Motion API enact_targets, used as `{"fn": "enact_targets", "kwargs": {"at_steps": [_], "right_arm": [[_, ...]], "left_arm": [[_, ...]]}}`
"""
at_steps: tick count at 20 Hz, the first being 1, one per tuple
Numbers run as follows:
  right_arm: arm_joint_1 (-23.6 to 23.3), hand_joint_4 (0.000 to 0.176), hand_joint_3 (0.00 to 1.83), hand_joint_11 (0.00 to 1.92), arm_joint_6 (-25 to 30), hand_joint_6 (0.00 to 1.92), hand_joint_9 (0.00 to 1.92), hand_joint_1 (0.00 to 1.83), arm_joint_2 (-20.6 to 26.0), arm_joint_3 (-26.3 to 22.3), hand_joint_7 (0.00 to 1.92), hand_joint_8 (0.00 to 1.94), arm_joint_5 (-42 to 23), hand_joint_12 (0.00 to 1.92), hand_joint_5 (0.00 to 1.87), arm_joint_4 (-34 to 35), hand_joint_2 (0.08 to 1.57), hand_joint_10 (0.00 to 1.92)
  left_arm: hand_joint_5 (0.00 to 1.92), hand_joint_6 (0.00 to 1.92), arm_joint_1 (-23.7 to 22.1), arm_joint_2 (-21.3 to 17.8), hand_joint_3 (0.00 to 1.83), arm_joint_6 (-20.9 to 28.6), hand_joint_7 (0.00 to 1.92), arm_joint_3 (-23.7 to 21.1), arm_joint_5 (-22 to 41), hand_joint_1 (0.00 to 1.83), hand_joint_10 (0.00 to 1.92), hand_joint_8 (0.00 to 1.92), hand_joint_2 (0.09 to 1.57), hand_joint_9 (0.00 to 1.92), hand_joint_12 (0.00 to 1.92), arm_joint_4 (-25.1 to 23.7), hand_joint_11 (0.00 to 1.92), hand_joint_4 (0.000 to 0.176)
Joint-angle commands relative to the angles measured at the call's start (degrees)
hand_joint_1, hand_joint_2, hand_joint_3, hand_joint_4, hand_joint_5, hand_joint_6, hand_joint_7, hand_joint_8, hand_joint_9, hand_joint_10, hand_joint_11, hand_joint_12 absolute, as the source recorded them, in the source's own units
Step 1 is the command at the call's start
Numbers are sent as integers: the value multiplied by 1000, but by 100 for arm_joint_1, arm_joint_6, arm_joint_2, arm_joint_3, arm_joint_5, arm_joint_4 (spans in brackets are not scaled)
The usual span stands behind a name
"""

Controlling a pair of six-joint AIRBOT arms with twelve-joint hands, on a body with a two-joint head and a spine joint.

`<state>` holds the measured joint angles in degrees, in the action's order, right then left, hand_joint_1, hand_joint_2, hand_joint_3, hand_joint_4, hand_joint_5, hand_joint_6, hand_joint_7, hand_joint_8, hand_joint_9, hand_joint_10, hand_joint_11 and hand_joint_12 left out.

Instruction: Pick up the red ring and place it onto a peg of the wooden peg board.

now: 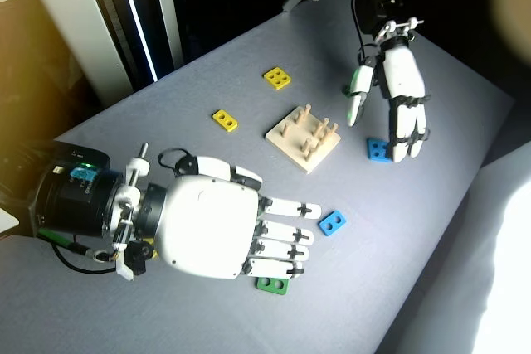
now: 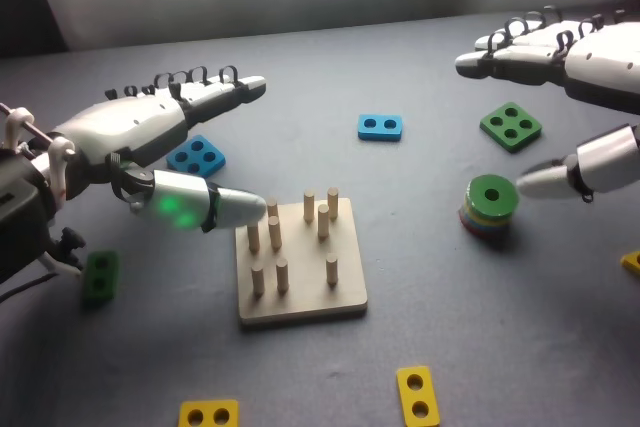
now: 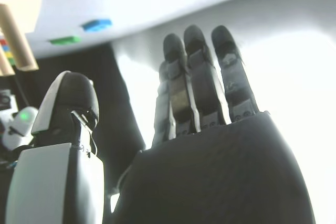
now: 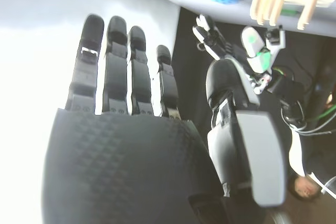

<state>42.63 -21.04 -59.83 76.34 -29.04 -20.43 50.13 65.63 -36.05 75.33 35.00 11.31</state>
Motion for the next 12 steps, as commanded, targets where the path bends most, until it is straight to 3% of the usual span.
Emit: {"fn": "enact_targets", "kwargs": {"at_steps": [1,2,4,6,8,12], "right_arm": [[-100,51,18,0,28,22,0,785,-14,6,0,0,-539,0,96,127,939,0],[-99,50,18,0,28,20,0,786,-13,6,0,0,-529,0,95,113,944,0],[-100,75,19,0,28,19,0,775,-10,6,0,0,-518,0,99,99,952,0],[-105,58,20,0,28,17,0,731,-10,6,15,6,-518,0,102,96,964,0],[-104,25,18,34,28,26,12,718,-12,5,58,17,-502,18,135,62,973,5],[-109,41,0,0,112,19,77,756,-13,5,196,7,-408,0,262,-121,983,20]], "left_arm": [[0,0,-59,16,17,17,0,47,609,465,0,0,923,0,0,65,0,176],[0,0,-59,16,17,18,0,46,618,465,0,0,926,0,0,73,0,174],[0,0,-59,12,16,20,0,37,644,463,0,0,929,0,0,76,0,176],[0,0,-61,-1,16,54,0,15,702,462,0,0,934,0,0,74,0,176],[0,0,-61,-8,16,115,0,7,748,463,0,0,940,0,0,45,0,176],[0,0,-70,-21,12,173,0,-2,808,445,0,0,947,0,0,18,0,176]]}}
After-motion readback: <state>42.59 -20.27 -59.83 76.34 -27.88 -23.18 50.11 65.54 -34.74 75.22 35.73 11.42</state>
